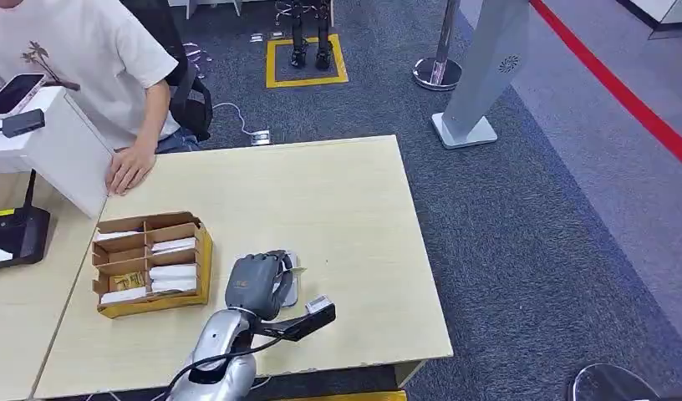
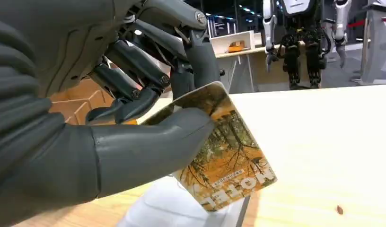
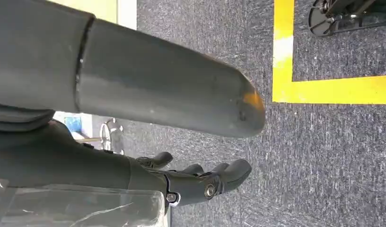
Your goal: Pass the card to the sensor for recognition and then transmit it.
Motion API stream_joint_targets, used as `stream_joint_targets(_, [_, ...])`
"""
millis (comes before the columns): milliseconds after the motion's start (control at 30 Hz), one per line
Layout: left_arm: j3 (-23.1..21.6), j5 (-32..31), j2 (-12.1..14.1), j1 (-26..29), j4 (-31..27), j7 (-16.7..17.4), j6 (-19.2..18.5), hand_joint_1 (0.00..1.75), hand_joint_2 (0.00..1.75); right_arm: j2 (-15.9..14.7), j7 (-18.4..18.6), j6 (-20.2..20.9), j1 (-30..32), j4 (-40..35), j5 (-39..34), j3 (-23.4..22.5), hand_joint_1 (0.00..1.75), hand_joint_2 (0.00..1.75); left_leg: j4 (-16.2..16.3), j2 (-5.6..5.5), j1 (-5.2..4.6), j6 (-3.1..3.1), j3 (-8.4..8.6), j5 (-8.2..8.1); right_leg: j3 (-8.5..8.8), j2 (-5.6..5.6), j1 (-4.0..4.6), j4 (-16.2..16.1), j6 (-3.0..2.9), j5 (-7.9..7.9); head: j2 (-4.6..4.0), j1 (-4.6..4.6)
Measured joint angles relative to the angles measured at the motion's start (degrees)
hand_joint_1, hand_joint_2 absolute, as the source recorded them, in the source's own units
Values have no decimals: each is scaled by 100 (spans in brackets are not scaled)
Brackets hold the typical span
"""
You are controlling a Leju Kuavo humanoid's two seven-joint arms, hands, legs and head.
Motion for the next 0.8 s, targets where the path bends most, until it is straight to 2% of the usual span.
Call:
stream_joint_targets(200, [0,-531,22,22,9,551,103,175,175,2,4,-4,3,0,-116,0,0,0,-1,0,0,0,0,0,3,-1,0,0,0,0,0,0])
stream_joint_targets(367, [0,-593,102,188,-155,951,33,175,175,9,48,-7,6,2,-157,0,0,0,-1,0,0,0,2,0,5,-1,0,0,0,0,0,0])
stream_joint_targets(567, [0,-604,173,361,-244,945,138,175,175,17,55,-5,10,2,-133,0,0,0,-1,-2,0,0,2,0,5,-4,0,0,0,0,0,0])
stream_joint_targets(800, [96,-602,238,368,-693,842,138,175,175,22,52,61,10,2,142,0,0,0,-1,-2,0,0,2,0,5,-3,0,1,0,0,0,0])
